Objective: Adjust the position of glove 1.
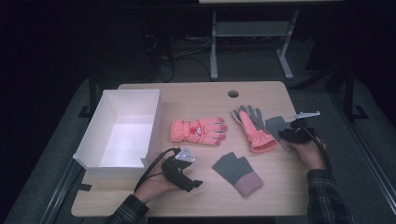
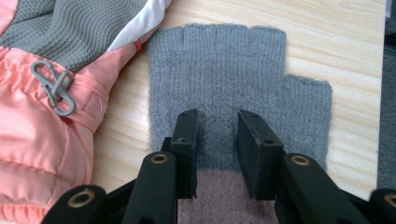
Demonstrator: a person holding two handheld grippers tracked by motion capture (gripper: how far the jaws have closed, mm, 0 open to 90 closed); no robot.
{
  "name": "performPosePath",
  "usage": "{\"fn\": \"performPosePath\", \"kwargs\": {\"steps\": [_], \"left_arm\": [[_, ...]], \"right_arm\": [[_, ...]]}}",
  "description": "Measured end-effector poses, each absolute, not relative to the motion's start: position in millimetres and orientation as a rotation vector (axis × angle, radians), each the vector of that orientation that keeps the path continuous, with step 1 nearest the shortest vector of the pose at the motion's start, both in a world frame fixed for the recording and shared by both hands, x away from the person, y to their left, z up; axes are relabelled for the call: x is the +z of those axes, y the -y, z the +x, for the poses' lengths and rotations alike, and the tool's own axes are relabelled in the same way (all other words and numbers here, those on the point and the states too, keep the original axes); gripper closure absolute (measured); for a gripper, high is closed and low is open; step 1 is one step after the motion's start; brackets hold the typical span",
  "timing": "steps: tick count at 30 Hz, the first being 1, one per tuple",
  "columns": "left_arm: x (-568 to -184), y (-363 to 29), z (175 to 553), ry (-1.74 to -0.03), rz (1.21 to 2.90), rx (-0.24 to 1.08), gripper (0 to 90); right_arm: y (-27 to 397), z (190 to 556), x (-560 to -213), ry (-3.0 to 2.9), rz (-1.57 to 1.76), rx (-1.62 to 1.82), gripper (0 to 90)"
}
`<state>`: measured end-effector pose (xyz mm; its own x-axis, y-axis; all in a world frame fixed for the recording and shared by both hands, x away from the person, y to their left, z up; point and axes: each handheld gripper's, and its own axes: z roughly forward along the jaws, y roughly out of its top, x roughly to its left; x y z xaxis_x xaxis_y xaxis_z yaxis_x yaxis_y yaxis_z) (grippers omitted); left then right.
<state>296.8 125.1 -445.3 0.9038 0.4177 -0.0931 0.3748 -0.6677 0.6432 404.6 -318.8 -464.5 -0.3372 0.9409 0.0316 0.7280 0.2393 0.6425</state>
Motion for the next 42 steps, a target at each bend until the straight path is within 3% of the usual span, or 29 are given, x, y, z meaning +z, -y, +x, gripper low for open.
{"fn": "performPosePath", "kwargs": {"steps": [6, 11, 30, 42], "left_arm": [[-447, -128, 301, -0.561, 2.357, 0.073, 15.1], [-451, -127, 302, -0.533, 2.364, 0.084, 14.9], [-449, -125, 301, -0.565, 2.321, 0.092, 13.3], [-450, -127, 301, -0.55, 2.336, 0.107, 13.7]], "right_arm": [[323, 406, -465, -2.155, 1.551, 0.837, 83.0], [324, 405, -465, -2.155, 1.535, 0.854, 85.8], [340, 372, -420, -2.07, 1.507, 0.952, 86.1], [328, 351, -401, -2.092, 1.463, 0.998, 86.1]]}}
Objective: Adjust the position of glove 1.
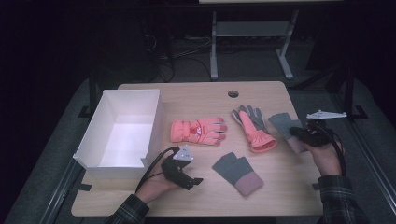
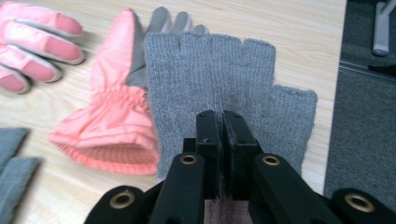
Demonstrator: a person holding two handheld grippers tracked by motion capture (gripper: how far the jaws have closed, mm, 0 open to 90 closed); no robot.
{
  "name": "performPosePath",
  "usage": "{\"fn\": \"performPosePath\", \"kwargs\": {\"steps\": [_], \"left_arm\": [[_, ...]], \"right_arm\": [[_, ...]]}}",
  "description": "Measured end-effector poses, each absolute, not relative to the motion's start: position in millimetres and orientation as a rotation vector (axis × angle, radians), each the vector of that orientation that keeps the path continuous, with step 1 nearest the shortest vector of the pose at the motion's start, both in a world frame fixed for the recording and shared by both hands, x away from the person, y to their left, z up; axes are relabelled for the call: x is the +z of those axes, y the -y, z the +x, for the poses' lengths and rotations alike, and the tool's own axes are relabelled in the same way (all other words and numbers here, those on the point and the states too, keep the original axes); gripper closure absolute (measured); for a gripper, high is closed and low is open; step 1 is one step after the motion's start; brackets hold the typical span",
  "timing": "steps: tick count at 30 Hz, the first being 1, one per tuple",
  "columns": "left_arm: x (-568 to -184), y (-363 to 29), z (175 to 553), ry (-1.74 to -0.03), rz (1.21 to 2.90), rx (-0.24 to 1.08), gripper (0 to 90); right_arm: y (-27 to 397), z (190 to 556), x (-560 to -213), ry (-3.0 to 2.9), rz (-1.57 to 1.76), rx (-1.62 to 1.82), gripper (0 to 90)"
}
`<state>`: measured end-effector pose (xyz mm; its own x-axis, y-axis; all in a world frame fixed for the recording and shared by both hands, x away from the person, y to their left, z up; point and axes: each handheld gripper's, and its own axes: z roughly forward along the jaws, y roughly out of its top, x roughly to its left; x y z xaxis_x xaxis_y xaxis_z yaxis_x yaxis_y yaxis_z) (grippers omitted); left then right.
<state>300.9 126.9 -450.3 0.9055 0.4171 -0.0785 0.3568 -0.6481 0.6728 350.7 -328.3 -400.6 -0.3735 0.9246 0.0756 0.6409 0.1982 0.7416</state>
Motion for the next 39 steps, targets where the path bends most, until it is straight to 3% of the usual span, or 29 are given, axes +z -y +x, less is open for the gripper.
{"fn": "performPosePath", "kwargs": {"steps": [19, 39], "left_arm": [[-452, -126, 299, -0.544, 2.328, 0.102, 13.8], [-452, -124, 298, -0.528, 2.339, 0.097, 13.9]], "right_arm": [[277, 310, -388, -2.246, 1.322, 1.127, 86.0], [212, 284, -407, -2.436, 1.203, 1.146, 86.0]]}}
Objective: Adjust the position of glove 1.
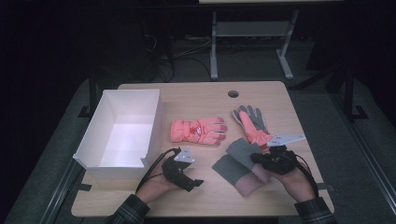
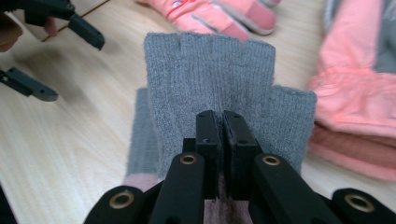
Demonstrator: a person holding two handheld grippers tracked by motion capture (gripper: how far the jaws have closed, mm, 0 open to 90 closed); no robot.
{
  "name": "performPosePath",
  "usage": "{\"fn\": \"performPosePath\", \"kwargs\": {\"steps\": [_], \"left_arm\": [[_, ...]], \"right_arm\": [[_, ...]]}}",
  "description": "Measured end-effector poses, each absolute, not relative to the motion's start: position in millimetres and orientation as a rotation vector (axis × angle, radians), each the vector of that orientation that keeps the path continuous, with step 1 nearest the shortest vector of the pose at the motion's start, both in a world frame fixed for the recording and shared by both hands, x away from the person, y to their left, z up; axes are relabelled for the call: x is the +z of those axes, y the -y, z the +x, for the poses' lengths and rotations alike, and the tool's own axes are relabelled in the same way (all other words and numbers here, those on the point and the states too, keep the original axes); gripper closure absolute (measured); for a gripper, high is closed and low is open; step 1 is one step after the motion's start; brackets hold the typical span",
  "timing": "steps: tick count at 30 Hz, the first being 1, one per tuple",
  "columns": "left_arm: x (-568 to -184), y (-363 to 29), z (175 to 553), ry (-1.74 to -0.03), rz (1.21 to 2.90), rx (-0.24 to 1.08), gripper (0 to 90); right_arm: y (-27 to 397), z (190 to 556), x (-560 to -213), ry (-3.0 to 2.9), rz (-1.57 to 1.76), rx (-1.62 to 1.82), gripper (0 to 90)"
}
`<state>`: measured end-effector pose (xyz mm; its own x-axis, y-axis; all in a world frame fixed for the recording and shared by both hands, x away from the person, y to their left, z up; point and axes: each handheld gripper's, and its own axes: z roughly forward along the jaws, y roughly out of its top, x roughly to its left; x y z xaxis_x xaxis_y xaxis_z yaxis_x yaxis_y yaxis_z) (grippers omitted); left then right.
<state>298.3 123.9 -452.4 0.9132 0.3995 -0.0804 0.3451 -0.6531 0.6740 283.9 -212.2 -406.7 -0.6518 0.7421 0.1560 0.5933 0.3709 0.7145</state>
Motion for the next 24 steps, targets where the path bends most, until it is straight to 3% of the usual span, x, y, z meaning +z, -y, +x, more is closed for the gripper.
{"fn": "performPosePath", "kwargs": {"steps": [24], "left_arm": [[-452, -123, 297, -0.516, 2.352, 0.093, 13.9]], "right_arm": [[169, 277, -430, -2.503, 1.235, 1.025, 84.4]]}}
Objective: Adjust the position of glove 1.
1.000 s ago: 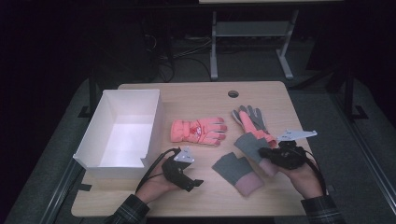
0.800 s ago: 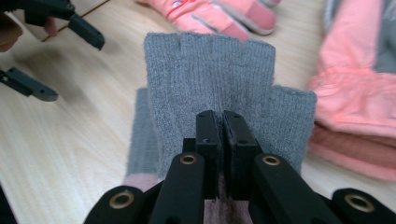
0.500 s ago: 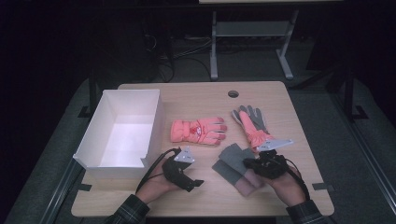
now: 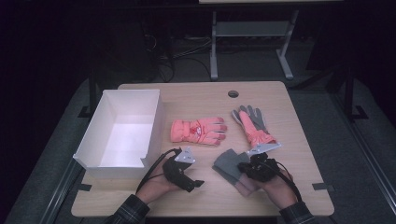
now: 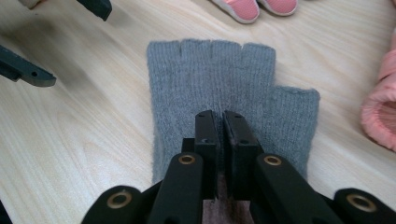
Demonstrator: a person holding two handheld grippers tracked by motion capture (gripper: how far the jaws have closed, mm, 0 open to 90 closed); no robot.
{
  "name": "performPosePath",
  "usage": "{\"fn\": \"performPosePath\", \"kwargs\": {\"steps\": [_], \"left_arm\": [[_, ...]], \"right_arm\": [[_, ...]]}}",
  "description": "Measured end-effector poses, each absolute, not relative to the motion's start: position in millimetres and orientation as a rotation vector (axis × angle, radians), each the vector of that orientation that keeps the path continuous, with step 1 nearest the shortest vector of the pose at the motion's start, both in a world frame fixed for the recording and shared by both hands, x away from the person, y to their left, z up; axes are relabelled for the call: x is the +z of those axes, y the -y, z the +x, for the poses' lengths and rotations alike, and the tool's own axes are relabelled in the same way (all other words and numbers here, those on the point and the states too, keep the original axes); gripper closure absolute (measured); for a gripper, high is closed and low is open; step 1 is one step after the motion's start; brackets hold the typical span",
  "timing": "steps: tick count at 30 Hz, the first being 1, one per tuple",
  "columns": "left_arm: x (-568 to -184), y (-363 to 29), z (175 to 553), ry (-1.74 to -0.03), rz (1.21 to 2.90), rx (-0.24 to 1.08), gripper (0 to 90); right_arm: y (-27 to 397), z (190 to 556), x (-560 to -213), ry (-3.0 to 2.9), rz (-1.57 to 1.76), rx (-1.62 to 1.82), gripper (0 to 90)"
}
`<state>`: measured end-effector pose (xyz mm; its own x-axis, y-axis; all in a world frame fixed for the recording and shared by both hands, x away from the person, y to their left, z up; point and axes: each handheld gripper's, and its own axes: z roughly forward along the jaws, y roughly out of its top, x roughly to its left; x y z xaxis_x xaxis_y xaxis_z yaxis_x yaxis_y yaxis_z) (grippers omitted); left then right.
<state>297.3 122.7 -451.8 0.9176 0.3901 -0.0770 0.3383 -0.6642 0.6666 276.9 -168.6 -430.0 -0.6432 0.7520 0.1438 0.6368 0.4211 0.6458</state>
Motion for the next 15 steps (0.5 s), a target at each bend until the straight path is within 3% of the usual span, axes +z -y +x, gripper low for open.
{"fn": "performPosePath", "kwargs": {"steps": [5, 7, 10, 15], "left_arm": [[-451, -123, 297, -0.507, 2.358, 0.098, 13.9], [-451, -123, 298, -0.503, 2.359, 0.1, 14.1], [-450, -123, 297, -0.52, 2.339, 0.081, 16.4], [-445, -123, 293, -0.51, 2.335, 0.09, 36.2]], "right_arm": [[167, 276, -430, -2.517, 1.212, 1.052, 71.0], [171, 276, -426, -2.481, 1.191, 1.092, 69.9], [180, 276, -422, -2.447, 1.197, 1.11, 77.0], [208, 279, -421, -2.424, 1.19, 1.087, 89.4]]}}
